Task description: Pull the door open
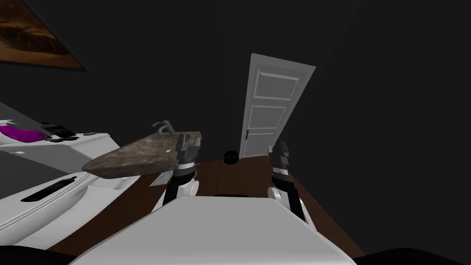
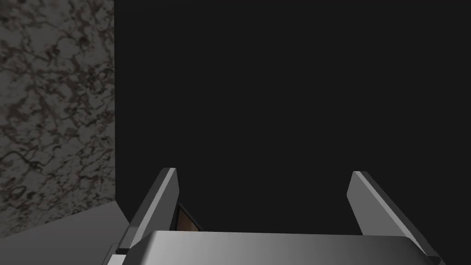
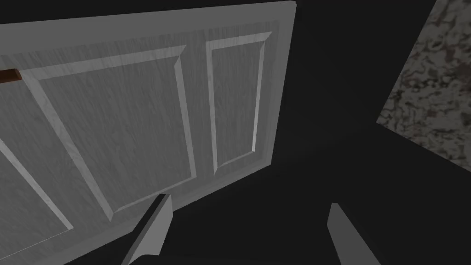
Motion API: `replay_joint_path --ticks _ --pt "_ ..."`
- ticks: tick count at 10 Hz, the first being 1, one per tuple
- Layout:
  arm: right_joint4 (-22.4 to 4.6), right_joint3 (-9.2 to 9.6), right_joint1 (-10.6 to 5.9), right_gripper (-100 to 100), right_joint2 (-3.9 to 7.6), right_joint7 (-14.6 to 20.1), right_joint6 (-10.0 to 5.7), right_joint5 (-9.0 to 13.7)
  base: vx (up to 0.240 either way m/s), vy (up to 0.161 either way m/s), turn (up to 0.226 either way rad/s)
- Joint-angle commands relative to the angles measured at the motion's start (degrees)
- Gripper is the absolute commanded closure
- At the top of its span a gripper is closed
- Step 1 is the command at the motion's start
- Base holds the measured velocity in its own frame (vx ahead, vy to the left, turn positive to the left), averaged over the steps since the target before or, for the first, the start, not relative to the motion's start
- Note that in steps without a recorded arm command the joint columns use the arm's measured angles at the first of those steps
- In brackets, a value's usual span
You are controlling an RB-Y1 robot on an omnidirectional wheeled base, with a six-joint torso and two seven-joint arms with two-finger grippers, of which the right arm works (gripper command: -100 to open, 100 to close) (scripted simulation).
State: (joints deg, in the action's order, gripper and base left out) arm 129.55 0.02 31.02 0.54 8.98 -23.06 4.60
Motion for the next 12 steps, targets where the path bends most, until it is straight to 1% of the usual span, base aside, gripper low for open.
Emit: replay_joint_path --ticks 1,3,6,11,12 --pt "-2.38 0.31 -0.71 -100 0.52 1.61 -1.0 1.79 0.082 -0.019 0.249" --pt "-4.3 0.56 -1.29 -100 0.91 2.91 -1.8 3.23 0.084 -0.054 0.191" --pt "-8.33 1.09 -2.5 -100 1.68 5.63 -3.48 6.25 0.088 -0.062 0.16" --pt "-16.95 2.24 -5.13 -100 3.21 11.57 -7.16 12.84 0.084 -0.078 0.204" --pt "-17.12 2.24 -5.13 -100 3.21 11.57 -7.16 12.84 0.049 -0.059 0.061"
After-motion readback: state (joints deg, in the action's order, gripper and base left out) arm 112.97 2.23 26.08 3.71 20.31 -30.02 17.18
